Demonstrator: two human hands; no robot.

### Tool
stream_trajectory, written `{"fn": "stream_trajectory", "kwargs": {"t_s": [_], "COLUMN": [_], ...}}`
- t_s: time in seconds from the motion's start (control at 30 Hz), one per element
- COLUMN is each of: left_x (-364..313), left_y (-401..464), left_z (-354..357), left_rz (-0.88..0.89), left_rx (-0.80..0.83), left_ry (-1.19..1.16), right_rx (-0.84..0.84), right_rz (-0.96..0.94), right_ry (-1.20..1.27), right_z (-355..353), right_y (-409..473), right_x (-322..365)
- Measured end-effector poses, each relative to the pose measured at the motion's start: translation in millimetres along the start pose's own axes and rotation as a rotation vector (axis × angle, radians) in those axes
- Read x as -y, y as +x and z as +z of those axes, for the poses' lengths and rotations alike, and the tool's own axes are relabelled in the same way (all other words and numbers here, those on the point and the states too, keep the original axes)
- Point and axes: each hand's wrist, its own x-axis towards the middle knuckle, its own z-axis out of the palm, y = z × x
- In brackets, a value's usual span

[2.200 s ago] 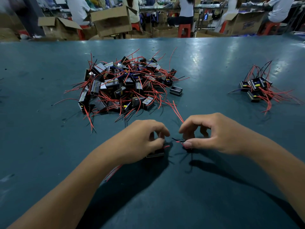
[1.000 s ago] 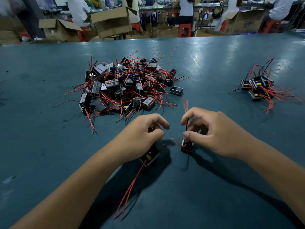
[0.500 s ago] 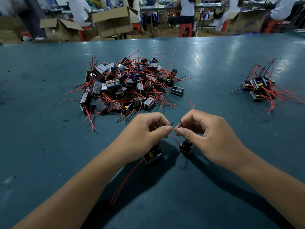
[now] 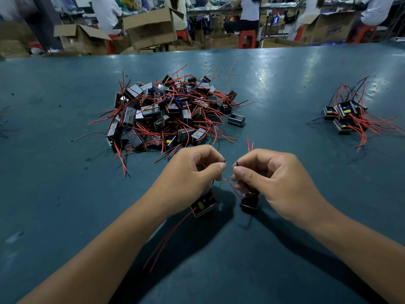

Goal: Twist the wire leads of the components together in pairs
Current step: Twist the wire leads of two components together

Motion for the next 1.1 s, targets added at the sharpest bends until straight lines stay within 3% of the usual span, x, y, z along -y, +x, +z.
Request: {"fn": "stream_trajectory", "kwargs": {"t_s": [1.1], "left_x": [-7.1], "left_y": [-3.2], "left_z": [7.4], "left_rz": [0.029], "left_rx": [-0.054], "left_ry": [-0.088], "right_rx": [-0.097], "right_rz": [0.05], "right_ry": [0.072], "right_z": [8.2], "right_y": [0.5], "right_x": [-3.8]}}
